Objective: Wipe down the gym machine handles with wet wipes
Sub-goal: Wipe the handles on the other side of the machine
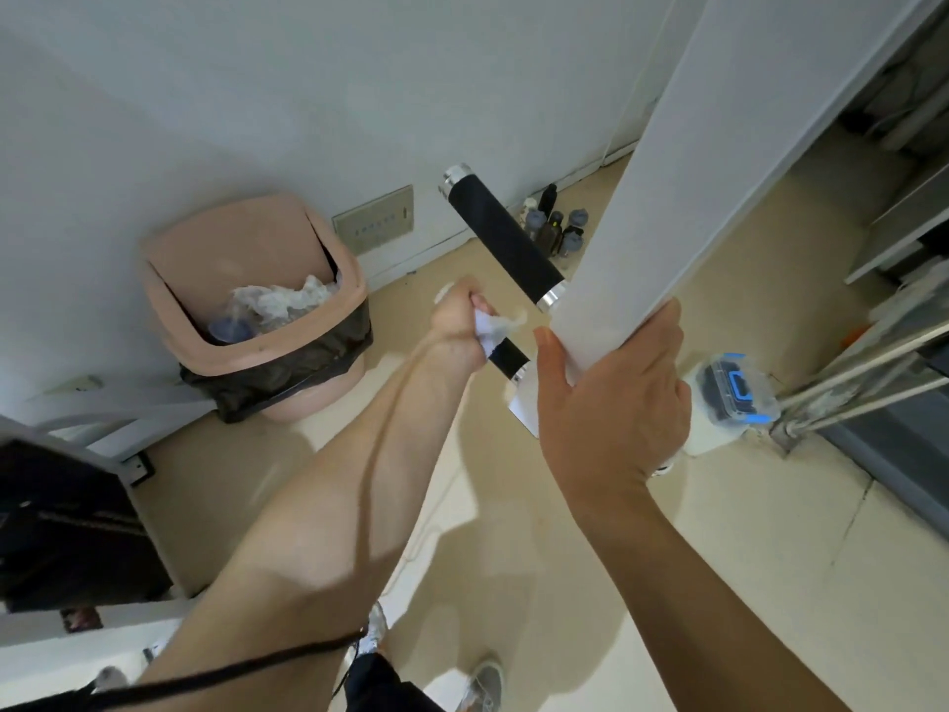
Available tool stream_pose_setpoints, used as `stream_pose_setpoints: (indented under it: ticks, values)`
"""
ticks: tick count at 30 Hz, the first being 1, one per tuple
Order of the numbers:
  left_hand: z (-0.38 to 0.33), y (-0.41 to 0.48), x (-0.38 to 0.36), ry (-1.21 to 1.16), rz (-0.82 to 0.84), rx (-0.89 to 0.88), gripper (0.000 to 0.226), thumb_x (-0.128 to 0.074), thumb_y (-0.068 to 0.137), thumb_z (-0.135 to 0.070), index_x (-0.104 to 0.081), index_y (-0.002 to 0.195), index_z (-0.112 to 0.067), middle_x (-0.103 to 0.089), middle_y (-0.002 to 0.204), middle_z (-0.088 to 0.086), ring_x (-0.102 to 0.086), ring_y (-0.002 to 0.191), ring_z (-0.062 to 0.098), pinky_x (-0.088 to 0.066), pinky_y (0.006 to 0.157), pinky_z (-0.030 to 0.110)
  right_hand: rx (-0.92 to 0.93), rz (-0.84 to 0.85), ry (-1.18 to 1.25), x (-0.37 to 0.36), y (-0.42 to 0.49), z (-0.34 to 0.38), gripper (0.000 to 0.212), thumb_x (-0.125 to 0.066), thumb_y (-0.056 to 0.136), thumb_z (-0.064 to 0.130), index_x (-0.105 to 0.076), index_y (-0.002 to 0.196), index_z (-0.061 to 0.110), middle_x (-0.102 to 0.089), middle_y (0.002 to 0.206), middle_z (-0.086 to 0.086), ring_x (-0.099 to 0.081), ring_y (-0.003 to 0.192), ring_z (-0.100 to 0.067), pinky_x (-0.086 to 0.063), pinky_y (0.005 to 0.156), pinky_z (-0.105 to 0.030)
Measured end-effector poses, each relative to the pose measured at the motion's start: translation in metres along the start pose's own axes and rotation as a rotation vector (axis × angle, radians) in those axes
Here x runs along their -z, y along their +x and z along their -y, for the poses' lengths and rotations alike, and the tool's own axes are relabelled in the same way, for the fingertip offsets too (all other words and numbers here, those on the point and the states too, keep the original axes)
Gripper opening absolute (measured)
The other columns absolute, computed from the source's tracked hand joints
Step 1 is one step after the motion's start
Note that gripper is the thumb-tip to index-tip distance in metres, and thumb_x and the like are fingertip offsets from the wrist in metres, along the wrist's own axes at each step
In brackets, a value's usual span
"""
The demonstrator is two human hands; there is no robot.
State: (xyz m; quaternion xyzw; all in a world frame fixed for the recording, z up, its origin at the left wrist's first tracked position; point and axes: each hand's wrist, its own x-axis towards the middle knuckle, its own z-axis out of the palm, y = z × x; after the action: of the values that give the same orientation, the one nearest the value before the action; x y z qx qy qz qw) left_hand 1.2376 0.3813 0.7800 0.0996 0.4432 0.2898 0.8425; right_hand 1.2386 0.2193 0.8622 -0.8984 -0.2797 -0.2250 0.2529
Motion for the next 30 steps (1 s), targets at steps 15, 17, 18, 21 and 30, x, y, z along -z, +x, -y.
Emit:
stream_pose_setpoints:
  ticks: [15,17,18,21,30]
  values:
    - [0.009,-0.014,0.005,0.091,-0.052,0.119,0.03,-0.062,0.088,-0.014,-0.043,0.065,-0.021,-0.049,0.049,-0.008,-0.047,0.039,0.007,-0.044,0.042,0.014,-0.008,0.005,0.0,0.0,-0.004,0.003,0.09,-0.065,0.081,0.059,-0.043,0.135,-0.009,-0.066,0.109,-0.017,-0.068,0.084,-0.034,-0.051,0.069,-0.036]
    - [-0.001,-0.009,0.002,-0.036,-0.064,0.047,0.033,-0.062,0.089,-0.014,-0.043,0.064,-0.022,-0.048,0.051,-0.008,-0.045,0.044,0.005,-0.046,0.043,0.014,-0.008,0.009,-0.001,0.0,-0.005,0.003,0.09,-0.068,0.08,0.057,-0.043,0.134,-0.01,-0.066,0.108,-0.018,-0.068,0.083,-0.034,-0.051,0.069,-0.036]
    - [0.0,-0.009,0.002,-0.101,-0.046,0.015,0.034,-0.063,0.09,-0.014,-0.043,0.063,-0.022,-0.046,0.052,-0.008,-0.044,0.045,0.005,-0.047,0.042,0.015,-0.013,0.01,-0.007,-0.001,-0.004,0.002,0.09,-0.069,0.079,0.057,-0.044,0.134,-0.01,-0.066,0.108,-0.018,-0.068,0.083,-0.034,-0.05,0.068,-0.036]
    - [0.025,-0.012,0.008,-0.156,0.063,-0.003,0.037,-0.068,0.087,-0.029,-0.046,0.058,-0.024,-0.042,0.05,-0.01,-0.04,0.044,0.008,-0.043,0.052,0.022,-0.023,0.024,-0.009,-0.003,-0.002,0.002,0.091,-0.071,0.079,0.056,-0.044,0.135,-0.011,-0.066,0.11,-0.018,-0.068,0.084,-0.034,-0.049,0.069,-0.036]
    - [0.039,-0.034,0.039,0.507,0.041,-0.083,0.049,-0.081,0.081,-0.046,-0.064,0.101,-0.005,-0.073,0.083,0.008,-0.056,0.054,0.023,-0.055,0.068,0.036,-0.004,0.027,0.003,-0.006,0.006,-0.006,0.092,-0.062,0.085,0.06,-0.038,0.14,-0.01,-0.062,0.122,-0.021,-0.066,0.098,-0.037,-0.049,0.078,-0.04]
